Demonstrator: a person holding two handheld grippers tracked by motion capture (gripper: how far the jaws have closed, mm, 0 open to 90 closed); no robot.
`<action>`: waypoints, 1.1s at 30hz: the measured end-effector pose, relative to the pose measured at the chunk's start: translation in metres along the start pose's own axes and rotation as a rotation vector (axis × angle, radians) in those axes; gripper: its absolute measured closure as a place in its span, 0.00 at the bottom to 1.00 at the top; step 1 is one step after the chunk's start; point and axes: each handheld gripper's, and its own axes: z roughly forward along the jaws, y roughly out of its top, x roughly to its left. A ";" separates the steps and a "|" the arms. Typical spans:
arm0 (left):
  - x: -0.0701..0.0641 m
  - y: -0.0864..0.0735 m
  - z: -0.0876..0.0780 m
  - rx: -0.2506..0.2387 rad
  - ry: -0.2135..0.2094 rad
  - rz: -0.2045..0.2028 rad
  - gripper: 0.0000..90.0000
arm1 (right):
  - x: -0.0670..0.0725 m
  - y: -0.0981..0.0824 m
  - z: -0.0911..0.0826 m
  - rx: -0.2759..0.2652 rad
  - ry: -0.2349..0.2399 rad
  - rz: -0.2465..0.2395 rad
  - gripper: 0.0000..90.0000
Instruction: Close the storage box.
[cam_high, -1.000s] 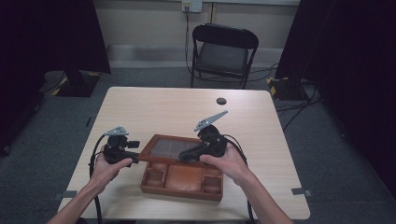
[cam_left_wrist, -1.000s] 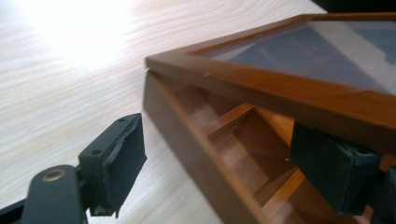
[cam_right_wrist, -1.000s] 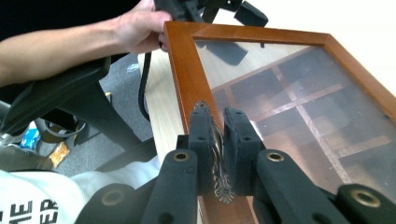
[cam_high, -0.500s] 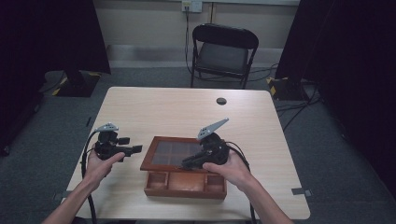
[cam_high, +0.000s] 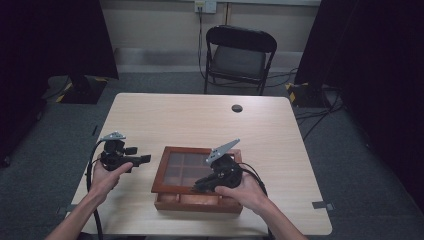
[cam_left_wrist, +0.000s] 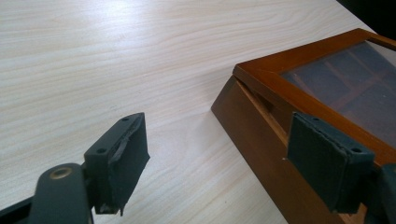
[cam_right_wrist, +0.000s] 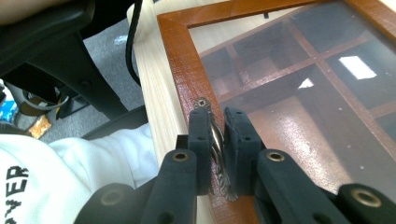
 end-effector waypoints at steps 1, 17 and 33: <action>0.000 0.000 0.000 0.001 0.001 0.000 0.22 | 0.000 -0.001 0.001 -0.001 -0.004 -0.002 0.91; 0.004 -0.003 0.003 0.027 0.007 -0.018 0.23 | -0.003 -0.014 0.023 0.077 0.012 -0.001 0.92; 0.003 -0.003 0.005 0.042 0.011 -0.012 0.23 | -0.010 -0.024 0.038 0.112 0.018 0.060 0.84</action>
